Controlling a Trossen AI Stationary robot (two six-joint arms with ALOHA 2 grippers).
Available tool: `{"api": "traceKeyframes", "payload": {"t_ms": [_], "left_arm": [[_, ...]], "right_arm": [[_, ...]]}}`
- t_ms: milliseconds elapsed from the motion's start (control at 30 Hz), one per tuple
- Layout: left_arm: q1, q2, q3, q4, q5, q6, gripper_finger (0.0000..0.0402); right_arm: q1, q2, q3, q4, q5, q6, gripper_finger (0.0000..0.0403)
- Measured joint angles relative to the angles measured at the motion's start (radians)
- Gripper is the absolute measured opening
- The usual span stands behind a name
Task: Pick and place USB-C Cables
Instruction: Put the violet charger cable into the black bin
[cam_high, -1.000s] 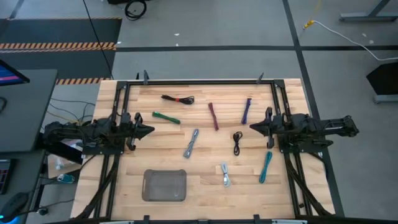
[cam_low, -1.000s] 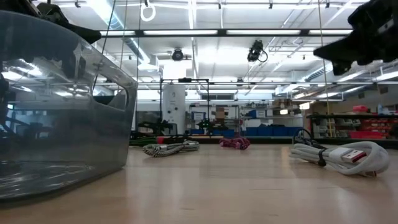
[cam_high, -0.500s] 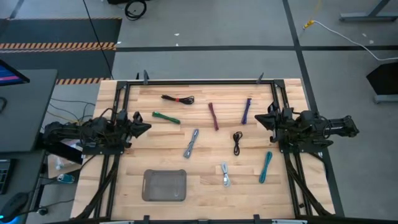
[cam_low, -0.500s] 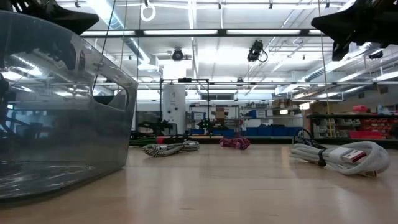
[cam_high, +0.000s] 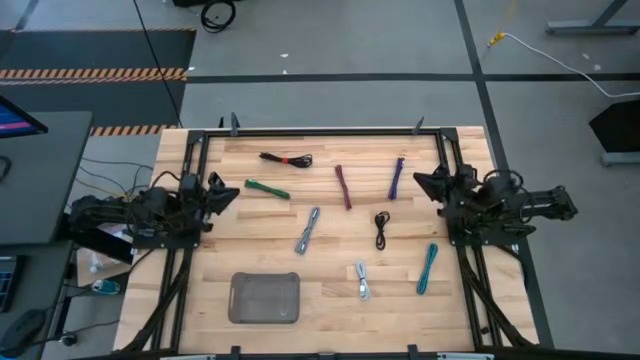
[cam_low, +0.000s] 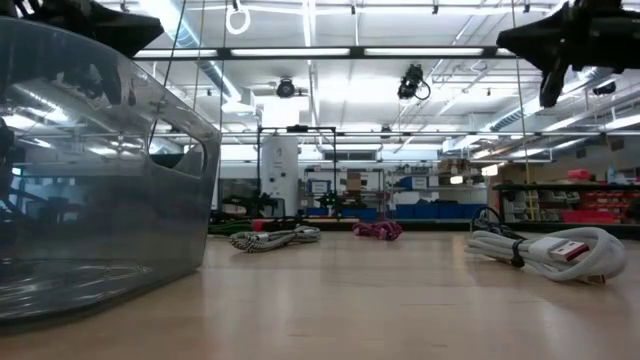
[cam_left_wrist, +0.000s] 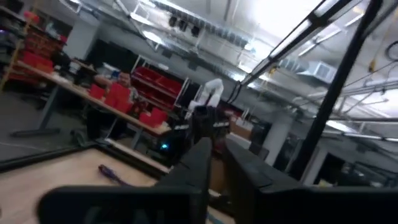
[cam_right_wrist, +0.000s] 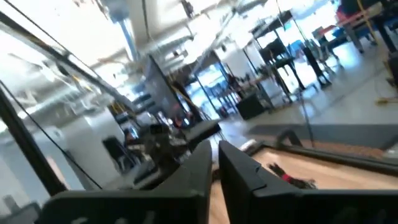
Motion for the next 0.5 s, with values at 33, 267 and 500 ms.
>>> {"api": "traceKeyframes", "payload": {"t_ms": [33,267,500], "left_arm": [[0.0,0.002,0.012,-0.005,-0.007,0.012,0.0072],[0.0,0.055,0.188,-0.066,-0.074,0.24,0.0164],[0.0,0.234,0.478,-0.29,-0.076,0.321,0.0159]], "right_arm": [[0.0,0.006,0.0,0.035,0.005,-0.008,0.0057],[0.0,0.097,0.039,0.278,-0.016,-0.167,0.0124],[0.001,0.277,0.301,0.245,-0.105,-0.288,0.013]]}}
